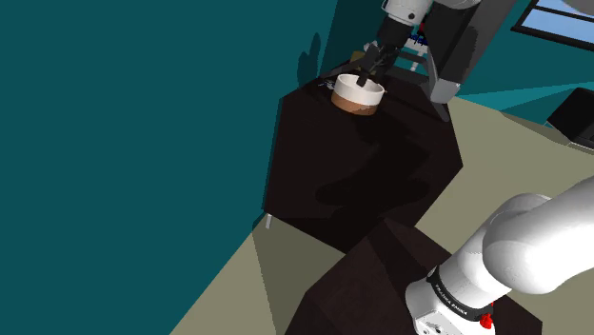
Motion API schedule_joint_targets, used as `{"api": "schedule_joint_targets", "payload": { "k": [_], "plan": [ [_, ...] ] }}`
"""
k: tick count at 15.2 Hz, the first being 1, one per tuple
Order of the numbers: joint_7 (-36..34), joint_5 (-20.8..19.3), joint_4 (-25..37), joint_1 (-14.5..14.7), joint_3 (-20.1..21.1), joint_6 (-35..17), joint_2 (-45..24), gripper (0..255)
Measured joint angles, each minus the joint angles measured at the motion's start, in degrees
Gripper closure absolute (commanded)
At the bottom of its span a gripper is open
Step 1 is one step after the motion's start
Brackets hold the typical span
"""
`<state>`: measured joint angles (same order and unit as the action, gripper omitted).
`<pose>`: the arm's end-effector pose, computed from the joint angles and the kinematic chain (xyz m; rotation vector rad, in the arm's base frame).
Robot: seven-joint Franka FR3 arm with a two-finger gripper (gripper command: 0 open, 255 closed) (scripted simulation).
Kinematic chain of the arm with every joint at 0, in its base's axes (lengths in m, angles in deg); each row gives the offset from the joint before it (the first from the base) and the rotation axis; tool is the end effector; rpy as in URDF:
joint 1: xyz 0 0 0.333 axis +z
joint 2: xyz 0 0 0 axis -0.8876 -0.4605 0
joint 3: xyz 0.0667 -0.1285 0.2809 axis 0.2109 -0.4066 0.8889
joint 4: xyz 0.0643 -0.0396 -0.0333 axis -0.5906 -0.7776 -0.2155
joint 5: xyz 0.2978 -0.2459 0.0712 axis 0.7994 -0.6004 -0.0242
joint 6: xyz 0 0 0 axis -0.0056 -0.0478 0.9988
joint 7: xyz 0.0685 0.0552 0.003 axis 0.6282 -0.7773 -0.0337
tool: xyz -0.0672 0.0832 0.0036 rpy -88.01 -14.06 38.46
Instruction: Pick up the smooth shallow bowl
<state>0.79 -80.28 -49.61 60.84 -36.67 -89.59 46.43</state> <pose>0.4566 -0.0929 0.5923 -3.1144 -0.0796 -0.1768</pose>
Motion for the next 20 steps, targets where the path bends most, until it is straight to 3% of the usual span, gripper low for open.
{"api": "schedule_joint_targets", "payload": {
  "k": [8, 16, 17, 20],
  "plan": [
    [6.5, 3.7, 15.7, -1.1, -3.8, -0.4, -17.2, 0],
    [7.5, 4.3, 12.1, -1.3, -4.0, -5.7, -19.1, 0],
    [7.5, 4.3, 11.9, -1.3, -4.0, -6.0, -19.1, 255],
    [7.5, 4.3, 11.8, -1.3, -4.0, -6.2, -19.2, 255]
  ]
}}
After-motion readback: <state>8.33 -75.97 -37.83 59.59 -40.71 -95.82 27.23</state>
